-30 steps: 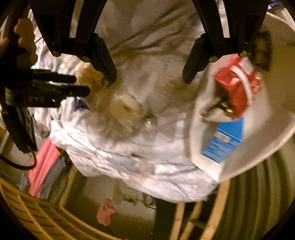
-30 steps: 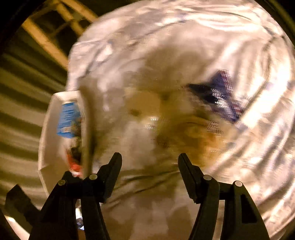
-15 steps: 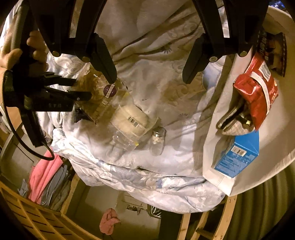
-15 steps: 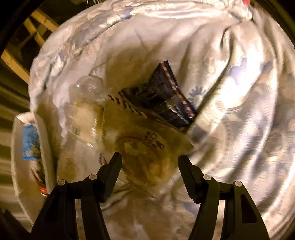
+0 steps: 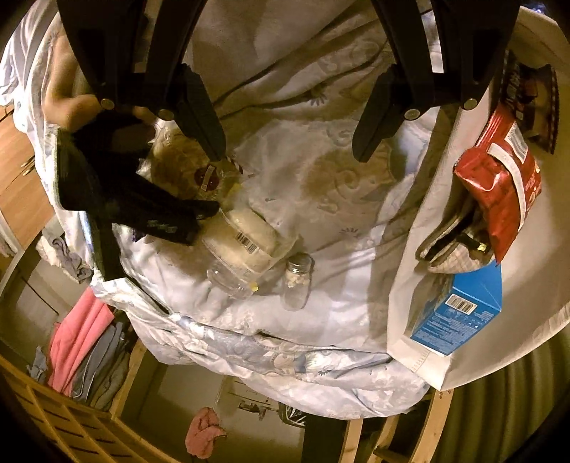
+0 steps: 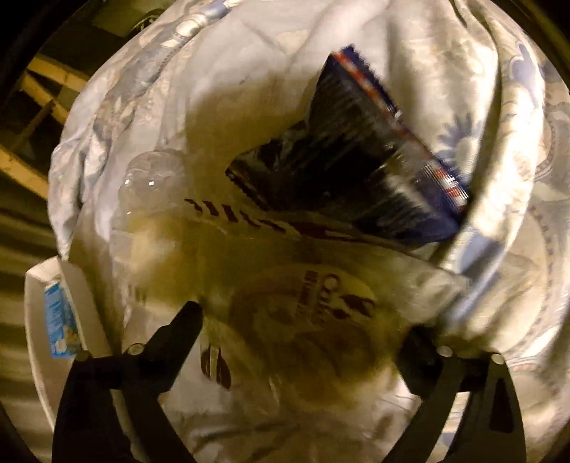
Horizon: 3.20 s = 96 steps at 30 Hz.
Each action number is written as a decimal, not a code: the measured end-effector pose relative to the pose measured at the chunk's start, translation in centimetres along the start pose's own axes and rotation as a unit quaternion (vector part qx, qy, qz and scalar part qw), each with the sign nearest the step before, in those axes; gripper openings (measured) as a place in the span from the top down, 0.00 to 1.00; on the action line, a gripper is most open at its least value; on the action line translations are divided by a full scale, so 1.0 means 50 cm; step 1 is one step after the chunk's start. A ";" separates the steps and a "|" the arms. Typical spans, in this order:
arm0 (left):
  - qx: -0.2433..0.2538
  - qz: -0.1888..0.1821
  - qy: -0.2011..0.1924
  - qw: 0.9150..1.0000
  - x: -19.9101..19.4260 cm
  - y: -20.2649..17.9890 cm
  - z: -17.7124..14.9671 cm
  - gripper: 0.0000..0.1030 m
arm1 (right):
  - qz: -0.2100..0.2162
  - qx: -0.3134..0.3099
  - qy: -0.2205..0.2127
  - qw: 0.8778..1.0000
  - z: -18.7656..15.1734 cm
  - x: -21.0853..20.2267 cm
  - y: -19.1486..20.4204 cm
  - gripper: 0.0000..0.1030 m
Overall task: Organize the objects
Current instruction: 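Grasp the clear Calis cookie bag with the right gripper and lift, then carry the cookie bag into the white box with the right gripper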
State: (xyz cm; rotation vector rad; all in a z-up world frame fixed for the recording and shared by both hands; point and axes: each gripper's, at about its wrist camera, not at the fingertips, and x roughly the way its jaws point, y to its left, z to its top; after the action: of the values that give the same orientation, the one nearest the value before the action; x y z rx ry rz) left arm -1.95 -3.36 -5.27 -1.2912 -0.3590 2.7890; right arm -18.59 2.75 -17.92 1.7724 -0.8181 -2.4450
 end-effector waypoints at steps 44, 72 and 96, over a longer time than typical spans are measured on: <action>-0.101 0.089 -0.162 0.978 -0.171 0.118 0.030 0.35 | 0.437 -0.238 0.213 0.841 -0.209 -0.110 0.260 0.23; -0.136 0.264 -0.102 0.949 -0.058 0.231 0.026 0.51 | 0.424 -0.126 0.282 0.852 -0.244 -0.172 0.059 0.12; -0.195 0.102 -0.182 0.958 -0.146 0.237 0.030 0.52 | 0.448 -0.167 0.260 0.839 -0.177 -0.102 0.239 0.24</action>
State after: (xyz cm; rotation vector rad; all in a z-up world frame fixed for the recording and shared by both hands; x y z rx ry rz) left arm 2.31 -16.16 -1.60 -0.8913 -0.8784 3.2539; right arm -12.30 -9.58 -10.41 1.3450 -0.8168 -1.3173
